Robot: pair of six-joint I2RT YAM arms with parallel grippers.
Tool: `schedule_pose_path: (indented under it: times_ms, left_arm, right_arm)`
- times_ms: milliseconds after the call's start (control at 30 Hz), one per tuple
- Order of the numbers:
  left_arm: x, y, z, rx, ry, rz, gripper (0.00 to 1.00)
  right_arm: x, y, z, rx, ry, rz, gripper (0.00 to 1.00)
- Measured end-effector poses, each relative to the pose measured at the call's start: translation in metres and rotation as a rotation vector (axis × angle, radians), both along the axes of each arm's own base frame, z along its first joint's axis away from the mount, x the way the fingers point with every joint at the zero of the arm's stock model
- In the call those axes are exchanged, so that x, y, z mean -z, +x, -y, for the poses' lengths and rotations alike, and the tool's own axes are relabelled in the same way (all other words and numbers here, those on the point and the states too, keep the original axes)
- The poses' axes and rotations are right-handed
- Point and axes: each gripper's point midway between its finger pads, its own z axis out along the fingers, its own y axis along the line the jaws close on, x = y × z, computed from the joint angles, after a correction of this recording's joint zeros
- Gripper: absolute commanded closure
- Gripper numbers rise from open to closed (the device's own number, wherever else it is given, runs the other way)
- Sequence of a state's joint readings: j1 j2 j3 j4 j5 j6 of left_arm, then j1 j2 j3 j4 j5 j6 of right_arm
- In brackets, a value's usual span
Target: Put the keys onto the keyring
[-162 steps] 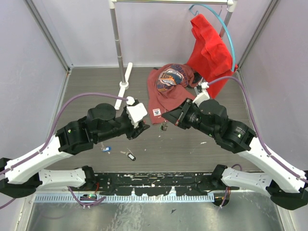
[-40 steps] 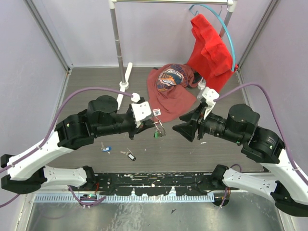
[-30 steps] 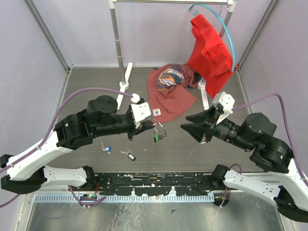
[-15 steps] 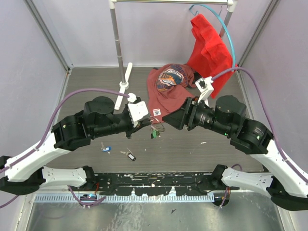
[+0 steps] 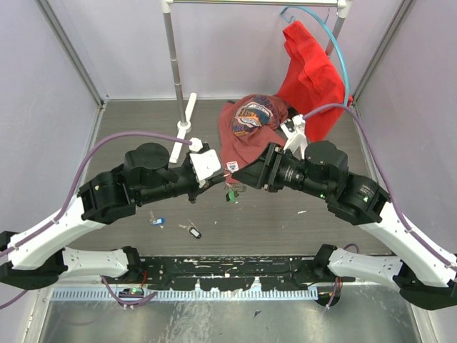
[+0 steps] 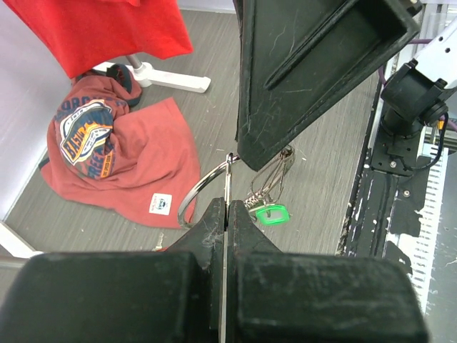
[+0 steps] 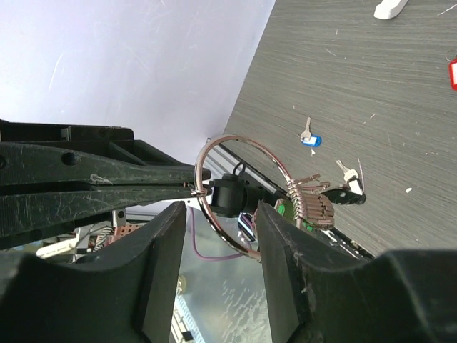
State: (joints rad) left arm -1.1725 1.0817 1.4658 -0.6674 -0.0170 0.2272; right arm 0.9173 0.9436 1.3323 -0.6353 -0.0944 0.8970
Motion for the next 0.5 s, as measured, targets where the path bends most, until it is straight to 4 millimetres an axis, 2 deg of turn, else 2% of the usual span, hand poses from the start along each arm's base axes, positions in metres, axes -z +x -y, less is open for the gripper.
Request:
schedule_pose_path:
  times_ms: [200, 500]
  left_arm:
    - [-0.003, 0.001, 0.001, 0.002, -0.010, 0.012, 1.00]
    - [-0.004, 0.001, 0.002, 0.002, -0.011, 0.013, 1.00]
  right_arm:
    - [0.000, 0.006, -0.005, 0.020, 0.033, -0.008, 0.51]
    - [-0.005, 0.009, -0.012, 0.018, 0.078, -0.007, 0.58]
